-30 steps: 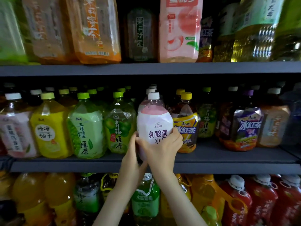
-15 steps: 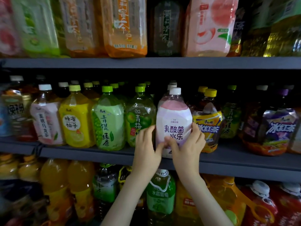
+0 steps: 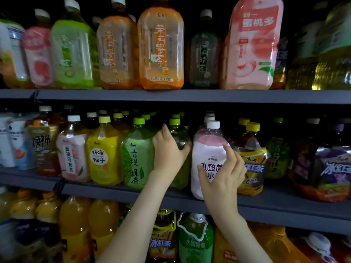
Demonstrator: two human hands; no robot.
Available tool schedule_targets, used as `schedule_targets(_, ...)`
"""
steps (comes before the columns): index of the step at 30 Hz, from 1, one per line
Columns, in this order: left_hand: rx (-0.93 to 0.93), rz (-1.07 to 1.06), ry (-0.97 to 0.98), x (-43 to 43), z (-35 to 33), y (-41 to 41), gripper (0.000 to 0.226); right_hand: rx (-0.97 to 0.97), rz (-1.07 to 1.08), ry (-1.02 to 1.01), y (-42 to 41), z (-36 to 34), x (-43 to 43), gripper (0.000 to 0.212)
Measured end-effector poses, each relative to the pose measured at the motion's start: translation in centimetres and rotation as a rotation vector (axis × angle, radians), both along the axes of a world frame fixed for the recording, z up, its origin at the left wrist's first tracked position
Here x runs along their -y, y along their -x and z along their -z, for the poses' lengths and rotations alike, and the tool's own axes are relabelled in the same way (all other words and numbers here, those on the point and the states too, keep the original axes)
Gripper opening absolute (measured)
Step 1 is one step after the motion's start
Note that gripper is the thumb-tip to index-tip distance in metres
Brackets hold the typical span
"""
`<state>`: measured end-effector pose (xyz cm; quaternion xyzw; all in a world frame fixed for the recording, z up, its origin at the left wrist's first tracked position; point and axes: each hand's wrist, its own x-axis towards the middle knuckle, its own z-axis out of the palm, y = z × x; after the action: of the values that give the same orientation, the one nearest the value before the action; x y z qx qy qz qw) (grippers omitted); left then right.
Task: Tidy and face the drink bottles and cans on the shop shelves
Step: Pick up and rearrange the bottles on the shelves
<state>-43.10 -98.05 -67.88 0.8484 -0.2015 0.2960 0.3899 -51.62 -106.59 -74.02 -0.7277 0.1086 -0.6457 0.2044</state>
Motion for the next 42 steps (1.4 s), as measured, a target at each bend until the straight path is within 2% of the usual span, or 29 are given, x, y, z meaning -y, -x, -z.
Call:
schedule_targets(2,0.034,-0.044,-0.044,-0.3,-0.2,0.5,0.087,-0.019,0.003,0.009,-0.1,0.2,0.1,0.068)
schedule_targets(4,0.076,-0.059,-0.005,-0.7,0.1,0.9,0.085,-0.053,0.002,0.030,-0.2,0.5,0.1,0.066)
schedule_targets(10,0.351,0.077,0.348,-2.8,2.4,2.0,0.042,-0.107,-0.033,0.056,0.0,1.0,0.1,0.066)
schedule_targets(12,0.434,0.122,0.397,-3.3,3.3,2.6,0.038,-0.132,-0.088,0.056,0.5,1.0,-0.4,0.068)
schedule_targets(18,0.518,0.157,0.503,-5.0,4.5,5.6,0.033,-0.370,-0.585,0.236,2.5,0.8,-2.5,0.082)
schedule_targets(22,0.590,0.195,0.482,-5.9,3.4,9.8,0.032,-0.394,-0.849,0.031,3.5,0.4,-2.9,0.096)
schedule_targets(25,0.593,0.255,0.420,-5.4,2.2,12.6,0.031,-0.294,-0.999,-0.176,5.6,0.1,-2.6,0.087)
schedule_targets(29,0.454,0.424,0.406,-2.9,1.1,14.5,0.023,-0.199,-0.877,-0.263,9.1,0.3,-0.4,0.085)
schedule_targets(33,0.356,0.566,0.351,0.9,2.7,15.3,0.036,-0.182,-0.703,-0.362,12.2,0.8,4.2,0.086)
schedule_targets(37,0.232,0.561,0.252,5.9,6.1,15.2,0.039,-0.091,-0.548,-0.473,14.3,0.6,9.6,0.080)
schedule_targets(39,0.233,0.544,0.205,8.5,7.5,15.1,0.039,-0.080,-0.478,-0.520,14.4,0.4,12.2,0.081)
schedule_targets(42,0.247,0.520,0.238,12.0,8.6,14.9,0.034,-0.109,-0.422,-0.546,13.8,0.4,15.2,0.072)
